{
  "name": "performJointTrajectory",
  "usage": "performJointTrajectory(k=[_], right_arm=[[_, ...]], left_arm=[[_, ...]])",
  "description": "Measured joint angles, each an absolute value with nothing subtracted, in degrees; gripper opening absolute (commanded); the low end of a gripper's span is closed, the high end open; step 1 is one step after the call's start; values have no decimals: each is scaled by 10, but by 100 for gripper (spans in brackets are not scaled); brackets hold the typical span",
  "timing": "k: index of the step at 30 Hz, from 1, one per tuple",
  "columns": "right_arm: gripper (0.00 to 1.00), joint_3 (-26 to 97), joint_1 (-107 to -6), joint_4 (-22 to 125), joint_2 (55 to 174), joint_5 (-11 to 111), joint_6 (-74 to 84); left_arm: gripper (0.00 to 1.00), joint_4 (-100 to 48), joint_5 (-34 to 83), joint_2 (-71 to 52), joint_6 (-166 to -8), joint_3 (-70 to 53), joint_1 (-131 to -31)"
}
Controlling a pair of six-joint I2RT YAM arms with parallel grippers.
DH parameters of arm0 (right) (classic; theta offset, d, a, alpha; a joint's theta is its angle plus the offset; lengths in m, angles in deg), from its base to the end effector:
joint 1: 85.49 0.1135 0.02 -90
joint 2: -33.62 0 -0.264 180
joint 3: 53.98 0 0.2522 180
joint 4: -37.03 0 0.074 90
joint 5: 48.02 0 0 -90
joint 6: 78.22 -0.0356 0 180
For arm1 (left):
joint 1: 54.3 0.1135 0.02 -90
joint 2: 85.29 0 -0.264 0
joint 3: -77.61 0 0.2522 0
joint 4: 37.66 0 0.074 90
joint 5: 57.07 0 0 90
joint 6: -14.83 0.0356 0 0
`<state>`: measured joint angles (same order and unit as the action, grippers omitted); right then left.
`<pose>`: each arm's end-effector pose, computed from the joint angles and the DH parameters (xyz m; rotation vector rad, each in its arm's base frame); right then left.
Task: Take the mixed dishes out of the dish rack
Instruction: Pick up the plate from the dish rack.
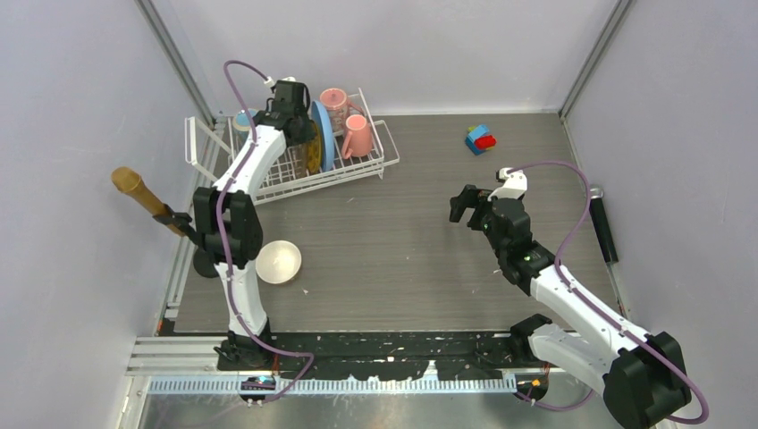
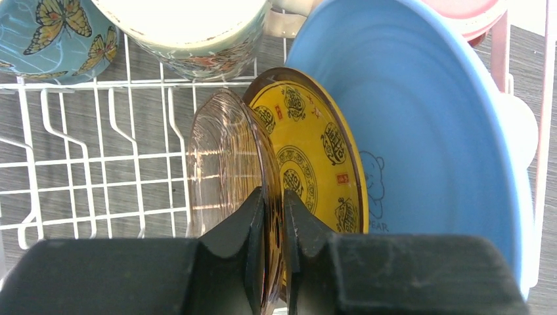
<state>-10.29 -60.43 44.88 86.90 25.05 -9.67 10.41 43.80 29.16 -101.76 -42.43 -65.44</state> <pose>0.1982 0.0812 0.2507 0.1445 1.8657 0.2848 0.4532 -0.0824 0.3048 -0.4041 2.2631 -0.1201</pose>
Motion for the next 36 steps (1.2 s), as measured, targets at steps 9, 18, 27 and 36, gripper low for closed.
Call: performJointTrajectory(k=[9,18,27,36], right_arm=[[100,-103,-604,453,864,249,-97],[100,-105,-604,458,836,238,-98],[100,-110,-604,456,823,232,-100],[100,-104,-604,476,828,226,-124]], left_arm=[[3,105,431,291,-1021,-424,-654],[0,102,422,261,-1019,-413,-654],[0,92,412,156,-996,-375,-654],[0,36,328,1,-849,-245,-680]])
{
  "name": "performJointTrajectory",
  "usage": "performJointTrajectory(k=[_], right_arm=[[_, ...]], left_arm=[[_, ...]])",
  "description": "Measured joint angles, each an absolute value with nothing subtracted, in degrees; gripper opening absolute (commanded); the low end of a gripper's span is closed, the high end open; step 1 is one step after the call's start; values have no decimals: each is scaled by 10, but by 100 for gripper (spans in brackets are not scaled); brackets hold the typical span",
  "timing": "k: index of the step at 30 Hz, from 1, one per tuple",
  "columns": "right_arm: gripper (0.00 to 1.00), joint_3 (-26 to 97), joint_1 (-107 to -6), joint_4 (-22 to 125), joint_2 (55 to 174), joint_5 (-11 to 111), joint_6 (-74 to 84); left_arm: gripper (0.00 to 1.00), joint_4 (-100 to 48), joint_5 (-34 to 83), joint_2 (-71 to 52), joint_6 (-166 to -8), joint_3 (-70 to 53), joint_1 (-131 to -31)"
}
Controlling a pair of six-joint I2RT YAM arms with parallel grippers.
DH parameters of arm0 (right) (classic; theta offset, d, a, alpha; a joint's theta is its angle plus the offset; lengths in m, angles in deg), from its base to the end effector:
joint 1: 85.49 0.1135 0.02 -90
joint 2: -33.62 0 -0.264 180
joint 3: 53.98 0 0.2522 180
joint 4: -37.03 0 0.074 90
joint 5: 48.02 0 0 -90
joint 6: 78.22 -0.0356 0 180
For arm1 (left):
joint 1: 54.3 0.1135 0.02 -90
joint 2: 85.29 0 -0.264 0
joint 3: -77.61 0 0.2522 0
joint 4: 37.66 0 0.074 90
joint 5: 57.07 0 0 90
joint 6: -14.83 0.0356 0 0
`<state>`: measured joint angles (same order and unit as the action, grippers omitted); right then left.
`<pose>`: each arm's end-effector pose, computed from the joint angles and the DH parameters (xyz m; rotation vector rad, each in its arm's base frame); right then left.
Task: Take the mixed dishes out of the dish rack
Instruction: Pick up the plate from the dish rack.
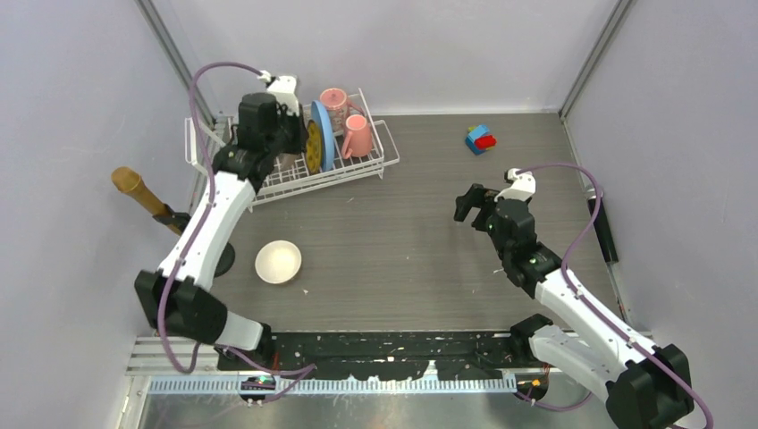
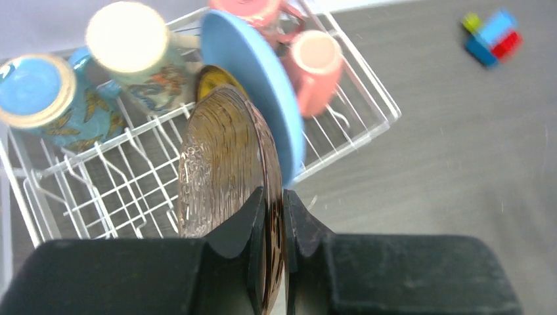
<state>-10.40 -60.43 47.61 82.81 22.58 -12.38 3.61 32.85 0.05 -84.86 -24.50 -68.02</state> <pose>0.1878 0.0747 0.2587 0.2207 1.8334 0.2881 0.3301 -0.0806 0.4039 0.0715 2.0068 -0.2634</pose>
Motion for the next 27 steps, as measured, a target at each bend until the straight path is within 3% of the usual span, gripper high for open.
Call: performJointTrajectory(k=[13,21,27], right_arm=[[100,29,-604,674,874,207,-197],[98,107,-605,746,912,298,-253],[94,159,-604,766,977,409,-261]], left_arm=[[3,-176,51,-374,-569,187,-843],[0,-179,-54,-360,-457,205,-901],[0,-93,-87,-292,-353,175,-933]])
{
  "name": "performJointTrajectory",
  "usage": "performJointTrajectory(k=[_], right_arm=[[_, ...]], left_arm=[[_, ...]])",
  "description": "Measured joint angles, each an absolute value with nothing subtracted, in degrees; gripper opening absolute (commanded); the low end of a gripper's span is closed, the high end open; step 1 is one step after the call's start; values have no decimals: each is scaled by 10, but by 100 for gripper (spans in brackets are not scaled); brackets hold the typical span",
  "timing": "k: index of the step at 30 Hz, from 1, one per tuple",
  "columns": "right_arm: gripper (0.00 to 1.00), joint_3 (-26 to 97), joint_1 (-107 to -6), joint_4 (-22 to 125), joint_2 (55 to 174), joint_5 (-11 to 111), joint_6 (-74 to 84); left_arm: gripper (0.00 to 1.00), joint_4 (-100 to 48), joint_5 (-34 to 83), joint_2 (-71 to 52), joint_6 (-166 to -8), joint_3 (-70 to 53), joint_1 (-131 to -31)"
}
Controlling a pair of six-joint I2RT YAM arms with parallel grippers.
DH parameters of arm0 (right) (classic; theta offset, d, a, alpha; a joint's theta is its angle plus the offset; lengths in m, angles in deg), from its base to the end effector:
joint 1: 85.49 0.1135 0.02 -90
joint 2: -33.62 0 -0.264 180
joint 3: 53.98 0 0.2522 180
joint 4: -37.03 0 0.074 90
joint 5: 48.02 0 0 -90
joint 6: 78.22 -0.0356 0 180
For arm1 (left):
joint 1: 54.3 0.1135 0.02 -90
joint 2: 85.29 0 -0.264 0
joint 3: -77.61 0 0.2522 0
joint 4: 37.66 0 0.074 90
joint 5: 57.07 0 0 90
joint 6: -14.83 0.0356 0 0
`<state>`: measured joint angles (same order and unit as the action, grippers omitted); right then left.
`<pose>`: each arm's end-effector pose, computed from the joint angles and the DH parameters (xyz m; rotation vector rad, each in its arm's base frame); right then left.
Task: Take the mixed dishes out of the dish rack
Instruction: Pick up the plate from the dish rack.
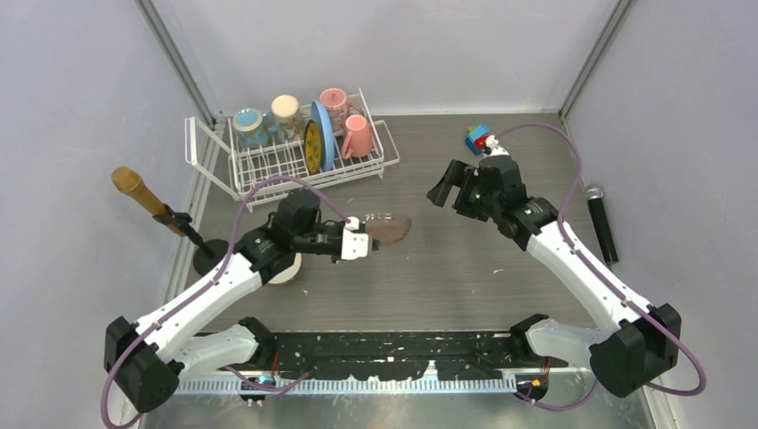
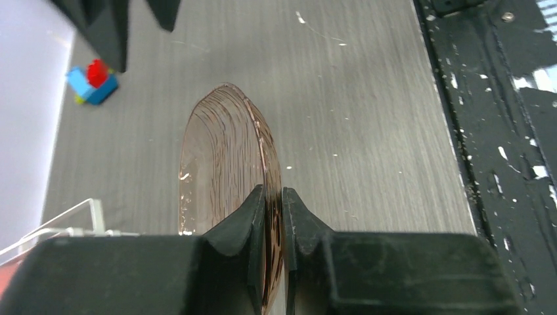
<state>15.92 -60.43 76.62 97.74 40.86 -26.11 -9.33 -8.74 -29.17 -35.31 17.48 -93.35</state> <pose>0.2238 0.1039 0.3154 0.2602 2.2100 0.6017 0.1529 -0.1545 0.3089 1.5609 1.1653 -0.7113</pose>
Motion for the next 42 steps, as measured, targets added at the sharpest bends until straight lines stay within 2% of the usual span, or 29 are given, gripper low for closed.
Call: performJointTrajectory(k=[6,14,23,24,25,26,27,28,29,30,38,42], right_arm=[[86,170,-604,757,1036,526,-279],[70,153,-601,740,1071,635,-312],[36,124,-592,695,1071,683,-359],[29,119,-591,689,1071,686,-365],[25,115,-590,684,1071,689,-369],[16,112,-590,680,1071,691,-374],[12,109,-590,677,1071,690,-377],[4,106,-590,675,1071,686,-381],[2,104,-592,674,1071,687,-382],[1,102,-592,672,1071,686,-384],[1,87,-594,654,1059,658,-392],[1,66,-644,649,1040,637,-392]], left_arm=[[0,-19,-44,-218,-281,106,-997],[0,-1,-30,-218,-224,105,-1021],[0,-5,-4,-219,-209,109,-1029],[3,-7,-2,-219,-209,110,-1030],[10,-12,2,-219,-209,113,-1031],[19,-15,5,-219,-209,116,-1033],[30,-19,7,-220,-209,120,-1034],[50,-24,9,-221,-210,125,-1035],[90,-31,10,-223,-210,130,-1036],[98,-40,11,-224,-211,133,-1036],[100,-117,19,-253,-303,174,-1038],[100,-181,58,-271,-411,182,-1038]])
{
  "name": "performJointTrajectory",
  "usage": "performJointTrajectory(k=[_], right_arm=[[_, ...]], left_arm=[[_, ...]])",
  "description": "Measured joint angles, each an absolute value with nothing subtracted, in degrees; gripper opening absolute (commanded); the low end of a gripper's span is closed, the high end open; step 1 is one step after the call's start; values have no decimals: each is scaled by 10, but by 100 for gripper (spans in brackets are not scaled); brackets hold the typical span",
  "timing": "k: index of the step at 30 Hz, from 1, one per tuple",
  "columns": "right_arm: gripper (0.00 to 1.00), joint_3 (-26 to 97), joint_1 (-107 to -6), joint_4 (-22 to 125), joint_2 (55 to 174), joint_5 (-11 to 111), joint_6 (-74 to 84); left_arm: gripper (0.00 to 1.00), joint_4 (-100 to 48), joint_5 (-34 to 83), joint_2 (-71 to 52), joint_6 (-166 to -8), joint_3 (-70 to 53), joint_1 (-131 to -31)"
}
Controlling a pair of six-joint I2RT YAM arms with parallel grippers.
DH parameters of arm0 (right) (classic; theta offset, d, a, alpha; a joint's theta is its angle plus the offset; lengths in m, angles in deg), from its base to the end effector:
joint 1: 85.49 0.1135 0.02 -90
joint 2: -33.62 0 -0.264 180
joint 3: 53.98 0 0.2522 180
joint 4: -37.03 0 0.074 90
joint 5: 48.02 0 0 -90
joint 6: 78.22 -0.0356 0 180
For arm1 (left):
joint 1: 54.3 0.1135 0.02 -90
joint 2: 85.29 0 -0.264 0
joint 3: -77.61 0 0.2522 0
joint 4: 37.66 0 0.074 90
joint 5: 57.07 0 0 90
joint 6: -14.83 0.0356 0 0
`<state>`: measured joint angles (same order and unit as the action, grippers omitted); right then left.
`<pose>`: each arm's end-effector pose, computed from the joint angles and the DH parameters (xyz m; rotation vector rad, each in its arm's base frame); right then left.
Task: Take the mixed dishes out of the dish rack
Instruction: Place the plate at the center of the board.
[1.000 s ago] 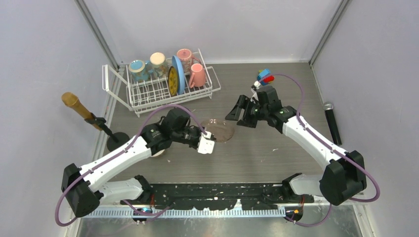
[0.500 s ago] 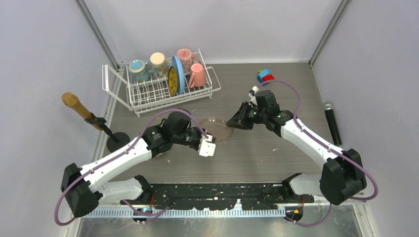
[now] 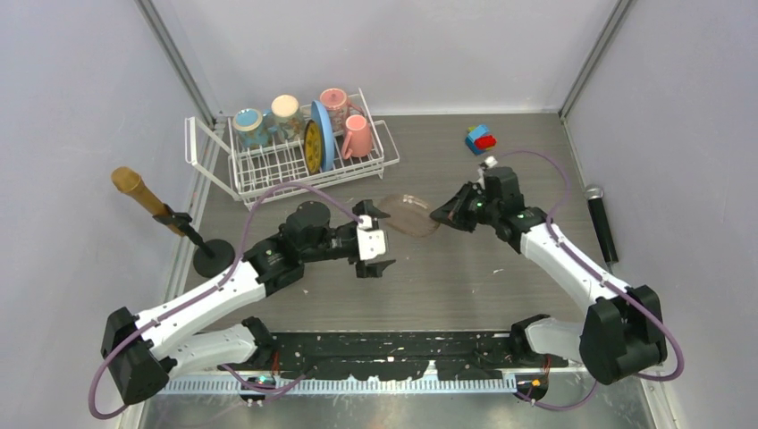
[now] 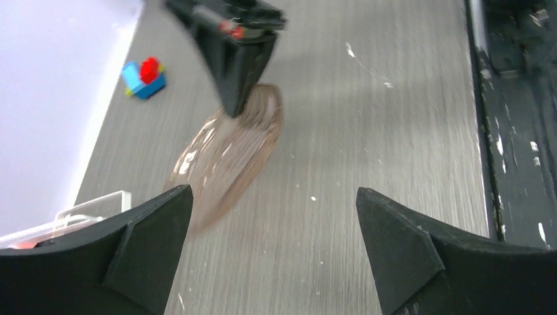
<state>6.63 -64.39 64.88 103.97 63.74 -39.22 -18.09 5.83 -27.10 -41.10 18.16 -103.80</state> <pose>0.2421 0.1076 0.2541 0.3994 2.3751 1.0671 0.1392 -0.1880 0.3102 1.4923 1.1802 -0.6294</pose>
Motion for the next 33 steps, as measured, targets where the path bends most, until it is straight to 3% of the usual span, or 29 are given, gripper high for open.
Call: performJointTrajectory(k=[8,15,18,28,33], right_arm=[[1,1,-784,698,942,463,-374],[1,-43,-873,742,849,274,-366],[6,-65,-906,767,834,198,-373],[5,-120,-957,809,834,44,-465],[5,-127,-960,809,855,15,-487]], left_arm=[[100,-283,267,-278,-660,188,-1038],[100,-179,498,-220,-874,114,-1033],[100,-139,553,-220,-947,106,-1021],[100,-8,589,-219,-1082,95,-917],[100,0,584,-236,-1093,108,-913]])
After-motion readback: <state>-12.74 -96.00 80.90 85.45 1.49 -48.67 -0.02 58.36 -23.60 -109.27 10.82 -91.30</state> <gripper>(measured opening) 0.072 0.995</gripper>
